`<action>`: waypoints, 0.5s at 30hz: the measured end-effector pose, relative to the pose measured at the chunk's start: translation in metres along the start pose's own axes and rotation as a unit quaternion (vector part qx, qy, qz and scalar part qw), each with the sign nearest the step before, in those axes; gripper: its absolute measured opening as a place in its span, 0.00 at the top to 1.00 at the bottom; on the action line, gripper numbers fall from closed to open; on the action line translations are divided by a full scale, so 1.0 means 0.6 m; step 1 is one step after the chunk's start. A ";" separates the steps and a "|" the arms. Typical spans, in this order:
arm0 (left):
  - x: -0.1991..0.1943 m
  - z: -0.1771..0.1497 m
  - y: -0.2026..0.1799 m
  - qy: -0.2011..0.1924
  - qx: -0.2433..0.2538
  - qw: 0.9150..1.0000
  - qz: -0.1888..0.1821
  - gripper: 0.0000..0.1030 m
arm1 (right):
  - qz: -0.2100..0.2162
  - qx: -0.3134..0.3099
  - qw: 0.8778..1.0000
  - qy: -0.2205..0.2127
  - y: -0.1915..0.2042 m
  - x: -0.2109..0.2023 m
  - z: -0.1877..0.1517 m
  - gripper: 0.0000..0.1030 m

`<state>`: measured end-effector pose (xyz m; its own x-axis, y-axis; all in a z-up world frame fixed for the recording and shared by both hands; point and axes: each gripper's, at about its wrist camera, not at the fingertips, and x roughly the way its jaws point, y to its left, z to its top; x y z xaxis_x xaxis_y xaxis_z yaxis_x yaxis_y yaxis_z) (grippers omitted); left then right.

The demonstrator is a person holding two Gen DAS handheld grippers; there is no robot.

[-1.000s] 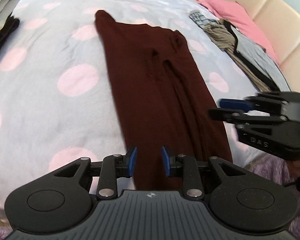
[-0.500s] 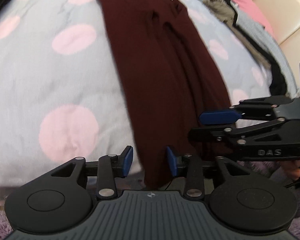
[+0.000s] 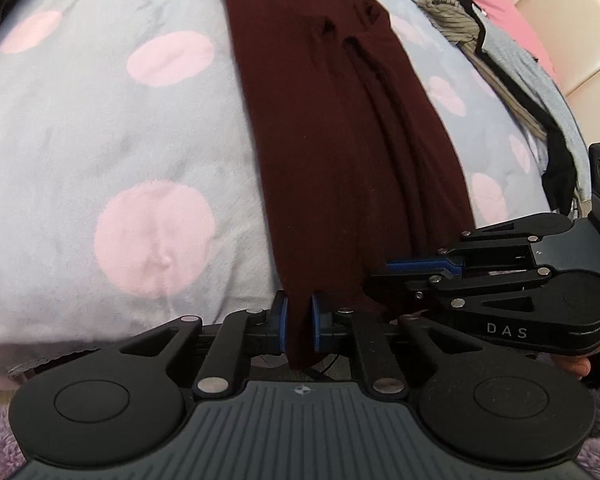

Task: Fold clothes
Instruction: 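Open both tools and move them to the maroon sweater's hem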

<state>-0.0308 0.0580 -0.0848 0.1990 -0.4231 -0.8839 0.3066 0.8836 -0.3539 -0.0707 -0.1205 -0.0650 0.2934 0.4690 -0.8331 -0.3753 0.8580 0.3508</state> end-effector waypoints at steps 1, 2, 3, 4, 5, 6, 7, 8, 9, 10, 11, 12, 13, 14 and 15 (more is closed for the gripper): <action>0.002 0.001 0.002 0.002 -0.004 1.000 -0.002 0.90 | -0.003 -0.003 1.000 0.000 0.002 -0.001 0.000 0.89; 0.001 0.001 0.004 0.002 -0.008 1.000 -0.004 0.89 | -0.006 -0.008 1.000 0.000 0.003 -0.004 0.001 0.84; -0.004 0.002 0.005 -0.001 -0.011 1.000 -0.006 0.88 | -0.011 -0.014 1.000 -0.001 0.006 -0.011 0.001 0.81; -0.010 0.002 0.006 -0.004 -0.013 1.000 -0.008 0.88 | -0.016 -0.020 1.000 -0.002 0.008 -0.017 0.001 0.76; -0.019 0.003 0.007 -0.008 -0.017 1.000 -0.009 0.87 | -0.021 -0.025 0.999 -0.006 0.009 -0.027 0.001 0.69; -0.028 0.006 0.010 -0.016 -0.023 1.000 -0.010 0.85 | -0.027 -0.030 0.999 -0.015 0.009 -0.041 0.001 0.70; -0.037 0.010 0.014 -0.024 -0.030 0.999 -0.012 0.83 | -0.033 -0.035 0.999 -0.024 0.008 -0.054 0.004 0.70; -0.045 0.015 0.018 -0.032 -0.037 0.999 -0.012 0.79 | -0.041 -0.037 0.998 -0.030 0.005 -0.066 0.011 0.70; -0.051 0.024 0.021 -0.038 -0.040 0.998 -0.009 0.79 | -0.049 -0.037 0.998 -0.033 0.001 -0.075 0.020 0.70; -0.055 0.034 0.023 -0.044 -0.041 0.998 -0.002 0.79 | -0.057 -0.038 0.997 -0.036 -0.004 -0.085 0.030 0.70; -0.059 0.045 0.026 -0.050 -0.042 0.998 0.005 0.79 | -0.065 -0.039 0.996 -0.038 -0.009 -0.093 0.040 0.70; -0.062 0.056 0.026 -0.054 -0.041 0.998 0.014 0.79 | -0.076 -0.041 0.996 -0.039 -0.016 -0.099 0.052 0.70; -0.063 0.068 0.025 -0.058 -0.038 0.997 0.026 0.79 | -0.088 -0.045 0.994 -0.042 -0.023 -0.102 0.066 0.70; -0.064 0.080 0.024 -0.061 -0.036 0.997 0.035 0.79 | -0.101 -0.050 0.993 -0.046 -0.030 -0.105 0.080 0.71; -0.064 0.092 0.022 -0.065 -0.037 0.996 0.041 0.79 | -0.117 -0.054 0.990 -0.050 -0.038 -0.108 0.095 0.70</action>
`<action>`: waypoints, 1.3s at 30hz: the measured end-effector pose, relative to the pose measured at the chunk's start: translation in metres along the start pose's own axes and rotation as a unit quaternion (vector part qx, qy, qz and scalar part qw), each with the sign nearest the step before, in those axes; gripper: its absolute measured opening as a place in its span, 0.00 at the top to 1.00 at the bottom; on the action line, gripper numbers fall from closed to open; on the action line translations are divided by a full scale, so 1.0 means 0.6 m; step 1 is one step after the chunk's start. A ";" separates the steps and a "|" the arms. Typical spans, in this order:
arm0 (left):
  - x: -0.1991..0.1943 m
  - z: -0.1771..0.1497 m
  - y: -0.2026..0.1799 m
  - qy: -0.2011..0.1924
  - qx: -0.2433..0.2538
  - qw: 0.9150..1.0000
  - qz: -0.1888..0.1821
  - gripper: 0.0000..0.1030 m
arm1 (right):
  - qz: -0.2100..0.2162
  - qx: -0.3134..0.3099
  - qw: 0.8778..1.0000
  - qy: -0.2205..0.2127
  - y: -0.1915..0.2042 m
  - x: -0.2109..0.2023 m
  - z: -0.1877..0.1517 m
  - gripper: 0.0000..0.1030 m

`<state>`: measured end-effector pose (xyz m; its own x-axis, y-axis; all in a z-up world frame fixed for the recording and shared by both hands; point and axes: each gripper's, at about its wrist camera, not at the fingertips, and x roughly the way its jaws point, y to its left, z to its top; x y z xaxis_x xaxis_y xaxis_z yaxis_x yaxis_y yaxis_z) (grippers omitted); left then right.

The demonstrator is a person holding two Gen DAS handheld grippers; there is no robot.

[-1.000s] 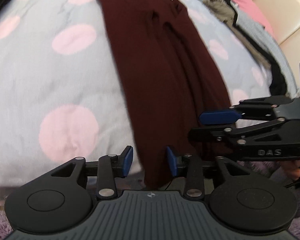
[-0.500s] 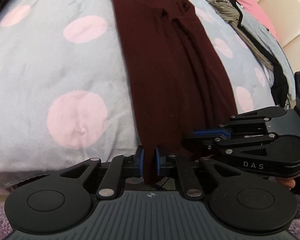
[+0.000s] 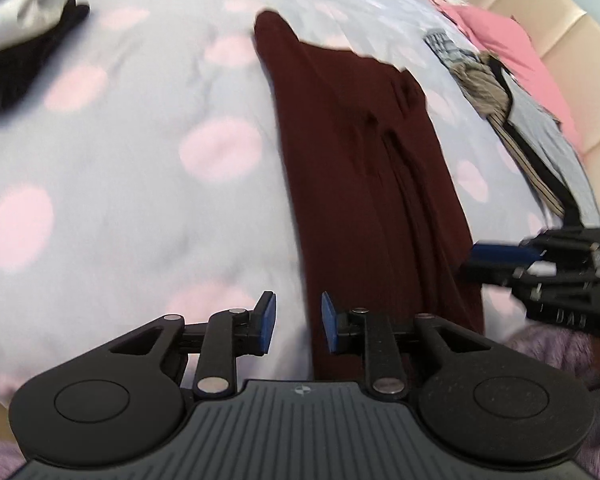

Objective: Fold clothes

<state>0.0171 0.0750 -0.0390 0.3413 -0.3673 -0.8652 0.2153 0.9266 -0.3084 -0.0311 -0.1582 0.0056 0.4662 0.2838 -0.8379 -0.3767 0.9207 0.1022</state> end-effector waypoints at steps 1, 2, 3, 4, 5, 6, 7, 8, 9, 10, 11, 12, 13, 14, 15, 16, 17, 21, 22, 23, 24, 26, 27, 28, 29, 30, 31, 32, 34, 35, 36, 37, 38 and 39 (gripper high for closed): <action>0.003 0.011 -0.002 -0.006 -0.003 1.000 0.004 0.79 | -0.020 -0.001 1.000 -0.006 -0.012 0.003 0.014 0.70; 0.006 0.021 -0.006 -0.014 -0.005 1.000 0.006 0.79 | -0.035 0.003 0.999 -0.015 -0.024 0.009 0.028 0.70; 0.009 0.030 -0.009 -0.023 -0.008 1.000 0.007 0.79 | -0.043 0.011 0.999 -0.023 -0.034 0.017 0.040 0.70; 0.014 0.038 -0.013 -0.031 -0.010 0.999 0.006 0.79 | -0.051 0.020 0.998 -0.032 -0.044 0.024 0.052 0.70; 0.020 0.045 -0.017 -0.037 -0.013 0.999 0.004 0.79 | -0.056 0.030 0.997 -0.041 -0.054 0.031 0.063 0.71; 0.026 0.050 -0.020 -0.041 -0.017 0.999 0.000 0.79 | -0.059 0.038 0.996 -0.050 -0.061 0.038 0.071 0.71; 0.034 0.055 -0.023 -0.043 -0.018 0.999 -0.003 0.79 | -0.065 0.041 0.996 -0.055 -0.065 0.048 0.078 0.71; 0.042 0.059 -0.026 -0.041 -0.018 0.999 -0.006 0.79 | -0.069 0.043 0.995 -0.059 -0.068 0.058 0.085 0.71; 0.051 0.063 -0.029 -0.038 -0.017 0.999 -0.007 0.79 | -0.071 0.042 0.995 -0.060 -0.069 0.070 0.090 0.71; 0.058 0.065 -0.030 -0.035 -0.017 0.999 -0.009 0.79 | -0.070 0.041 0.995 -0.061 -0.071 0.081 0.096 0.71; 0.065 0.069 -0.032 -0.032 -0.014 0.999 -0.011 0.79 | -0.066 0.041 0.995 -0.059 -0.074 0.093 0.100 0.71; 0.072 0.072 -0.033 -0.029 -0.011 0.999 -0.010 0.79 | -0.066 0.039 0.996 -0.056 -0.075 0.104 0.105 0.71; 0.078 0.073 -0.033 -0.025 -0.010 1.000 -0.006 0.79 | -0.067 0.034 0.996 -0.053 -0.075 0.114 0.108 0.71; 0.083 0.072 -0.033 -0.021 -0.010 1.000 -0.001 0.79 | -0.073 0.028 0.996 -0.051 -0.075 0.124 0.110 0.72; 0.088 0.071 -0.031 -0.017 -0.012 1.000 0.003 0.79 | -0.079 0.025 0.995 -0.049 -0.075 0.132 0.112 0.72; 0.093 0.071 -0.028 -0.013 -0.013 1.000 0.006 0.79 | -0.081 0.023 0.995 -0.045 -0.077 0.142 0.115 0.72; 0.098 0.071 -0.026 -0.010 -0.015 1.000 0.008 0.79 | -0.084 0.024 0.995 -0.041 -0.079 0.151 0.117 0.72; 0.107 0.071 -0.014 -0.004 -0.027 1.000 0.003 0.79 | -0.080 0.025 0.996 -0.042 -0.081 0.170 0.125 0.89; 0.108 0.071 -0.012 -0.004 -0.029 1.000 0.001 0.79 | -0.076 0.027 0.996 -0.046 -0.080 0.167 0.126 0.92; 0.109 0.071 -0.011 -0.004 -0.030 1.000 0.001 0.78 | -0.066 0.033 0.996 -0.056 -0.078 0.160 0.128 0.93; 0.110 0.071 -0.012 -0.004 -0.029 1.000 0.002 0.78 | -0.049 0.039 0.995 -0.071 -0.077 0.152 0.130 0.93; 0.113 0.071 -0.014 -0.005 -0.026 1.000 0.004 0.78 | -0.046 0.030 0.994 -0.091 -0.068 0.145 0.133 0.93; 0.114 0.071 -0.016 -0.005 -0.022 1.000 0.005 0.78 | -0.052 0.022 0.994 -0.093 -0.064 0.147 0.134 0.93; 0.115 0.071 -0.018 -0.005 -0.018 1.000 0.007 0.77 | -0.055 0.021 0.995 -0.085 -0.065 0.156 0.133 0.93; 0.115 0.071 -0.019 -0.006 -0.015 1.000 0.008 0.77 | -0.054 0.032 0.995 -0.076 -0.071 0.166 0.131 0.93; 0.115 0.071 -0.019 -0.006 -0.014 1.000 0.007 0.77 | -0.048 0.042 0.996 -0.069 -0.076 0.173 0.129 0.93; 0.115 0.070 -0.018 -0.006 -0.015 1.000 0.006 0.77 | -0.044 0.047 0.996 -0.067 -0.080 0.179 0.128 0.93; 0.115 0.071 -0.016 -0.006 -0.017 1.000 0.004 0.77 | -0.043 0.045 0.996 -0.066 -0.080 0.180 0.129 0.92; 0.113 0.070 -0.013 -0.007 -0.020 1.000 0.001 0.77 | -0.046 0.040 0.996 -0.063 -0.077 0.179 0.131 0.89; 0.112 0.070 -0.012 -0.009 -0.022 1.000 0.000 0.77 | -0.047 0.038 0.996 -0.064 -0.075 0.176 0.131 0.86; 0.110 0.069 -0.011 -0.010 -0.023 1.000 -0.001 0.77 | -0.049 0.035 0.996 -0.065 -0.073 0.173 0.132 0.80; 0.107 0.068 -0.011 -0.013 -0.024 1.000 -0.001 0.77 | -0.049 0.033 0.996 -0.068 -0.072 0.168 0.132 0.78; 0.104 0.067 -0.010 -0.015 -0.024 1.000 0.000 0.76 | -0.048 0.032 0.996 -0.072 -0.071 0.160 0.132 0.77; 0.101 0.066 -0.010 -0.017 -0.024 1.000 0.003 0.74 | -0.046 0.031 0.996 -0.076 -0.070 0.154 0.132 0.75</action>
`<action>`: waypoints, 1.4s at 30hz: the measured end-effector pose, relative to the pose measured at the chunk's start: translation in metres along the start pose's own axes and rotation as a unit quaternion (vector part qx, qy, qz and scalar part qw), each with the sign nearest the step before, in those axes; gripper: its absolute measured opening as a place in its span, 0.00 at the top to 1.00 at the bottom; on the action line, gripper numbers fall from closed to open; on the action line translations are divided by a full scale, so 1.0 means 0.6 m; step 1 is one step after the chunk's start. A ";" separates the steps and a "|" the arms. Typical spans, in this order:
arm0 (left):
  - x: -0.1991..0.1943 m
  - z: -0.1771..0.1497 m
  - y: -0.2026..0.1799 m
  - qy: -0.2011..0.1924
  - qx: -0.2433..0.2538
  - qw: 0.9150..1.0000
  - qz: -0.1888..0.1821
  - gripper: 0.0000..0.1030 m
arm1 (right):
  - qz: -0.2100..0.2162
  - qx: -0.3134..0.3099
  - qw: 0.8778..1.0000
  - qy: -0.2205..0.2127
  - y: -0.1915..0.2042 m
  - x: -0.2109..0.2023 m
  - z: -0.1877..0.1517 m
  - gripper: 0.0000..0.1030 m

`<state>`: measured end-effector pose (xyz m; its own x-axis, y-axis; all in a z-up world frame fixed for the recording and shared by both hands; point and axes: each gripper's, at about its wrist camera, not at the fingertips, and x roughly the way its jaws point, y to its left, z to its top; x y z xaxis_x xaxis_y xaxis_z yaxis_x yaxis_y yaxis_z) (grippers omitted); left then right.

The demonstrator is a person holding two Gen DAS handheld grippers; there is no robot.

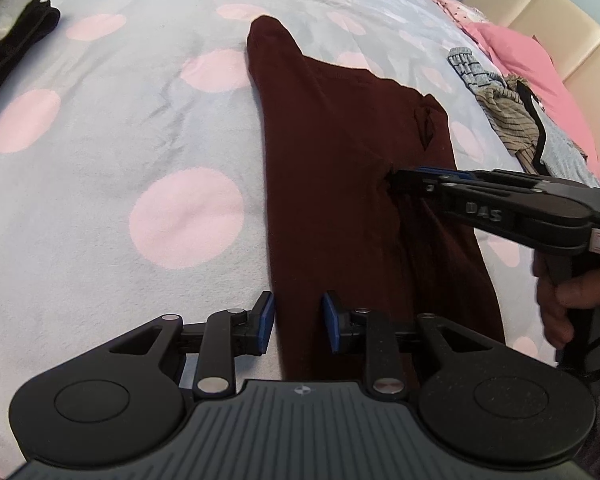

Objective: Fold clothes

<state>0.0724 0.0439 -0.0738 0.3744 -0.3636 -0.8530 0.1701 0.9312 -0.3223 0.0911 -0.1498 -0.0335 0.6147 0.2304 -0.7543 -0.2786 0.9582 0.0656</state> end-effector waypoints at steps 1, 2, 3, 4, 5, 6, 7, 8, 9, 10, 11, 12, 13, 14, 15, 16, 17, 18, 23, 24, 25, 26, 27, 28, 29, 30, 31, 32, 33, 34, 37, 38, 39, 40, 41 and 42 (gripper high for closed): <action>-0.003 -0.002 0.000 -0.003 0.000 1.000 0.003 0.74 | 0.000 0.001 1.000 -0.005 -0.001 -0.006 0.001 0.75; -0.006 -0.003 0.001 -0.005 0.000 1.000 0.005 0.73 | -0.001 0.003 1.000 -0.011 -0.001 -0.014 0.003 0.74; -0.008 -0.005 0.001 -0.006 -0.001 1.000 0.007 0.73 | -0.001 0.005 1.000 -0.016 -0.001 -0.022 0.004 0.72; -0.009 -0.006 0.001 -0.007 -0.002 1.000 0.008 0.73 | 0.000 0.006 1.000 -0.020 -0.001 -0.029 0.006 0.71; -0.011 -0.007 0.001 -0.009 -0.003 1.000 0.010 0.73 | 0.002 0.007 1.000 -0.023 -0.001 -0.035 0.007 0.70; -0.013 -0.007 0.001 -0.011 -0.004 1.000 0.012 0.73 | 0.005 0.007 1.000 -0.022 0.000 -0.039 0.010 0.70; -0.015 -0.006 0.001 -0.014 -0.004 1.000 0.016 0.73 | 0.011 0.006 1.000 -0.014 0.001 -0.041 0.014 0.70; -0.017 -0.004 0.001 -0.015 -0.004 1.000 0.025 0.73 | 0.017 0.005 1.000 -0.007 0.001 -0.043 0.018 0.70; -0.019 -0.001 0.002 -0.017 -0.006 0.999 0.036 0.72 | 0.023 0.004 1.000 0.001 0.002 -0.046 0.022 0.70; -0.022 0.002 0.003 -0.019 -0.009 0.999 0.047 0.72 | 0.032 0.002 0.999 0.010 0.001 -0.047 0.028 0.69; -0.025 0.005 0.004 -0.021 -0.014 0.998 0.057 0.72 | 0.045 -0.002 0.999 0.024 0.000 -0.047 0.038 0.69; -0.028 0.009 0.006 -0.024 -0.019 0.997 0.064 0.71 | 0.060 -0.006 0.998 0.035 -0.001 -0.047 0.051 0.66; -0.032 0.012 0.007 -0.026 -0.025 0.997 0.069 0.70 | 0.075 -0.008 0.996 0.043 -0.004 -0.043 0.066 0.66; -0.035 0.016 0.008 -0.029 -0.030 0.996 0.074 0.66 | 0.088 -0.009 0.995 0.048 -0.007 -0.037 0.083 0.65; -0.039 0.018 0.009 -0.031 -0.032 0.996 0.078 0.62 | 0.100 -0.010 0.994 0.054 -0.011 -0.028 0.099 0.65; -0.043 0.020 0.009 -0.034 -0.034 0.995 0.082 0.61 | 0.108 -0.014 0.992 0.058 -0.015 -0.015 0.115 0.65; -0.045 0.022 0.012 -0.038 -0.036 0.995 0.085 0.61 | 0.112 -0.021 0.991 0.064 -0.019 0.001 0.131 0.65; -0.047 0.024 0.015 -0.042 -0.037 0.994 0.089 0.61 | 0.116 -0.027 0.990 0.069 -0.023 0.018 0.146 0.67; -0.037 0.030 0.054 -0.039 -0.072 0.991 0.108 0.60 | 0.147 0.004 0.986 0.081 -0.049 0.102 0.195 0.67; -0.036 0.032 0.063 -0.038 -0.081 0.990 0.110 0.60 | 0.153 0.013 0.985 0.079 -0.052 0.117 0.201 0.67; -0.035 0.033 0.071 -0.038 -0.088 0.989 0.111 0.60 | 0.158 0.019 0.984 0.075 -0.053 0.131 0.207 0.67; -0.035 0.034 0.079 -0.038 -0.096 0.988 0.112 0.60 | 0.163 0.025 0.984 0.072 -0.053 0.146 0.212 0.67; -0.035 0.035 0.085 -0.038 -0.101 0.988 0.113 0.60 | 0.167 0.032 0.983 0.071 -0.053 0.161 0.218 0.67; -0.036 0.037 0.088 -0.039 -0.103 0.988 0.112 0.60 | 0.172 0.039 0.982 0.067 -0.053 0.175 0.223 0.67; -0.037 0.038 0.091 -0.040 -0.105 0.987 0.111 0.60 | 0.176 0.046 0.981 0.064 -0.053 0.189 0.229 0.67; -0.037 0.040 0.094 -0.041 -0.106 0.988 0.109 0.60 | 0.182 0.053 0.980 0.063 -0.053 0.202 0.234 0.66; -0.036 0.043 0.096 -0.040 -0.107 0.988 0.106 0.60 | 0.189 0.059 0.978 0.066 -0.052 0.214 0.237 0.67; -0.035 0.045 0.097 -0.040 -0.107 0.988 0.104 0.60 | 0.200 0.063 0.975 0.072 -0.050 0.224 0.238 0.71; -0.033 0.046 0.099 -0.039 -0.107 0.988 0.101 0.60 | 0.216 0.065 0.971 0.079 -0.047 0.232 0.238 0.85; -0.033 0.048 0.100 -0.038 -0.108 0.988 0.100 0.60 | 0.232 0.064 0.967 0.084 -0.042 0.238 0.239 0.91; -0.030 0.052 0.104 -0.037 -0.112 0.988 0.098 0.60 | 0.272 0.047 0.958 0.079 -0.021 0.240 0.249 0.92; -0.029 0.053 0.104 -0.036 -0.112 0.988 0.098 0.60 | 0.276 0.048 0.957 0.077 -0.016 0.244 0.251 0.93; -0.029 0.053 0.104 -0.036 -0.112 0.988 0.096 0.60 | 0.279 0.052 0.956 0.078 -0.013 0.252 0.251 0.93; -0.029 0.053 0.103 -0.036 -0.111 0.989 0.095 0.60 | 0.280 0.057 0.955 0.081 -0.010 0.261 0.251 0.93; -0.029 0.053 0.103 -0.035 -0.111 0.989 0.094 0.60 | 0.279 0.059 0.955 0.083 -0.007 0.270 0.250 0.93; -0.028 0.053 0.103 -0.035 -0.110 0.989 0.093 0.60 | 0.275 0.060 0.956 0.085 -0.003 0.280 0.249 0.93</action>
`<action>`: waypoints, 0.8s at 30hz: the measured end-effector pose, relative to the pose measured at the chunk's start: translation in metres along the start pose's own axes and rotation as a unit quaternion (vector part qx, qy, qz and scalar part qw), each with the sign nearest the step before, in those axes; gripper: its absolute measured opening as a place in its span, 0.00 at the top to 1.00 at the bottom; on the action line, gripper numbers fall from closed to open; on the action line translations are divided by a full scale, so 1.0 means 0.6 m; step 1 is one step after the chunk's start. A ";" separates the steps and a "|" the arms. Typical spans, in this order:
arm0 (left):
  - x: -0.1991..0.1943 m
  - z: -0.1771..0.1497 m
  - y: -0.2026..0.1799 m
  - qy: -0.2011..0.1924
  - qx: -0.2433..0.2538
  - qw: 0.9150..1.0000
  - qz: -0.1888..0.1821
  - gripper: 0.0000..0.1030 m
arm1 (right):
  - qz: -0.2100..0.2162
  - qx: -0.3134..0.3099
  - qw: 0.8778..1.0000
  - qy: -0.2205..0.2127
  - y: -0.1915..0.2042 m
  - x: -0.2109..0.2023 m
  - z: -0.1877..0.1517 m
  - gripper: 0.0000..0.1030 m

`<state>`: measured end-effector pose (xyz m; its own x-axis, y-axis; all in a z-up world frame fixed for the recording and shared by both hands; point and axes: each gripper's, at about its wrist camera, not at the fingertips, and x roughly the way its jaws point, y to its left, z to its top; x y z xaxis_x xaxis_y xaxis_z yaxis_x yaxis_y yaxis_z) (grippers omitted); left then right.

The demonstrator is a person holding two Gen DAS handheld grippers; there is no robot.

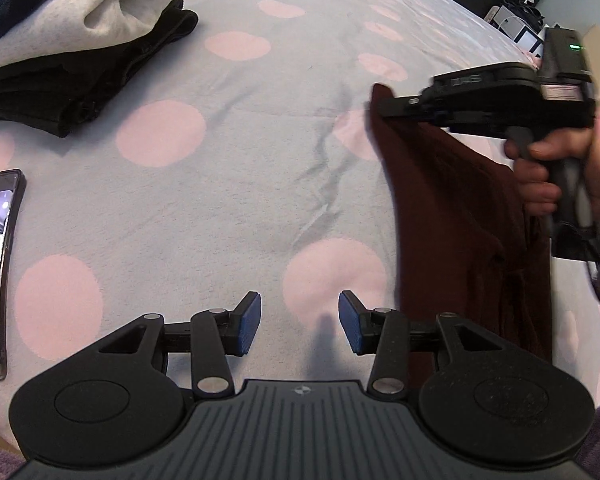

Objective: Fold clothes

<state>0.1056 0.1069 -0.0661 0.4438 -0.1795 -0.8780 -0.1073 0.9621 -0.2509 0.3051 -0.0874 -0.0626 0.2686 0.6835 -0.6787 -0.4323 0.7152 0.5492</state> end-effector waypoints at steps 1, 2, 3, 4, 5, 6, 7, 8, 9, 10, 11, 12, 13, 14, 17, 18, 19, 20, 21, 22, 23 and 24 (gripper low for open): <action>0.000 0.000 0.000 0.001 0.000 1.000 0.000 0.60 | -0.001 0.001 1.000 0.000 -0.001 0.008 0.002 0.93; 0.001 -0.001 0.002 0.001 0.000 1.000 0.001 0.60 | -0.004 0.000 1.000 0.001 0.000 0.013 0.004 0.93; 0.002 -0.001 0.003 0.002 -0.002 1.000 0.002 0.60 | -0.007 0.000 1.000 0.001 0.000 0.019 0.006 0.94; 0.003 -0.002 0.005 0.003 -0.004 1.000 0.003 0.60 | -0.010 -0.001 1.000 0.002 0.001 0.023 0.008 0.95; 0.003 -0.002 0.006 0.005 -0.006 1.000 0.004 0.60 | -0.010 0.000 1.000 0.002 0.001 0.023 0.008 0.95; 0.002 -0.003 0.006 0.005 -0.008 1.000 0.004 0.60 | -0.009 0.004 1.000 0.001 0.000 0.021 0.008 0.94; 0.000 -0.003 0.005 0.005 -0.008 1.000 0.001 0.60 | -0.008 0.009 1.000 0.000 -0.001 0.018 0.009 0.93; -0.003 -0.003 0.004 0.004 -0.008 1.000 -0.001 0.60 | -0.008 0.012 1.000 -0.002 -0.001 0.013 0.010 0.89; -0.006 -0.003 0.003 0.001 -0.008 1.000 -0.005 0.60 | -0.009 0.014 1.000 -0.004 0.001 0.006 0.011 0.83; -0.009 -0.003 0.003 -0.001 -0.007 1.000 -0.008 0.60 | -0.013 0.014 1.000 -0.008 0.004 -0.002 0.011 0.76; -0.014 -0.003 0.003 -0.004 -0.008 1.000 -0.009 0.60 | -0.019 0.014 1.000 -0.012 0.007 -0.011 0.012 0.63; -0.018 -0.005 0.003 -0.006 -0.008 1.000 -0.011 0.60 | -0.031 0.010 0.999 -0.018 0.012 -0.022 0.013 0.54; -0.022 -0.008 0.002 -0.008 -0.007 1.000 -0.015 0.60 | -0.044 0.004 0.999 -0.025 0.016 -0.035 0.013 0.53; -0.025 -0.011 -0.001 -0.008 -0.003 1.000 -0.023 0.60 | -0.052 -0.001 0.998 -0.031 0.020 -0.049 0.014 0.53; -0.030 -0.019 -0.015 0.000 0.021 0.998 -0.059 0.60 | -0.073 -0.003 0.996 -0.047 0.025 -0.096 0.008 0.50; -0.032 -0.022 -0.021 0.002 0.031 0.997 -0.071 0.59 | -0.080 -0.001 0.996 -0.048 0.025 -0.113 0.004 0.50; -0.034 -0.025 -0.028 0.004 0.041 0.996 -0.080 0.57 | -0.092 -0.003 0.995 -0.046 0.026 -0.130 -0.002 0.50; -0.036 -0.030 -0.034 0.006 0.051 0.995 -0.086 0.57 | -0.106 -0.007 0.993 -0.044 0.029 -0.147 -0.011 0.51; -0.037 -0.036 -0.040 0.009 0.060 0.994 -0.090 0.57 | -0.120 -0.009 0.992 -0.042 0.032 -0.163 -0.021 0.52; -0.039 -0.044 -0.045 0.012 0.068 0.994 -0.089 0.57 | -0.133 -0.010 0.990 -0.038 0.036 -0.177 -0.036 0.52; -0.040 -0.051 -0.050 0.015 0.076 0.993 -0.090 0.57 | -0.146 -0.010 0.989 -0.034 0.040 -0.192 -0.050 0.52; -0.041 -0.059 -0.053 0.019 0.085 0.992 -0.092 0.57 | -0.157 -0.010 0.987 -0.031 0.043 -0.206 -0.067 0.52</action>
<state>0.0664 0.0733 -0.0508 0.4081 -0.3599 -0.8390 0.1250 0.9324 -0.3392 0.2263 -0.1591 0.0161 0.4433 0.4368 -0.7828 -0.3366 0.8905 0.3063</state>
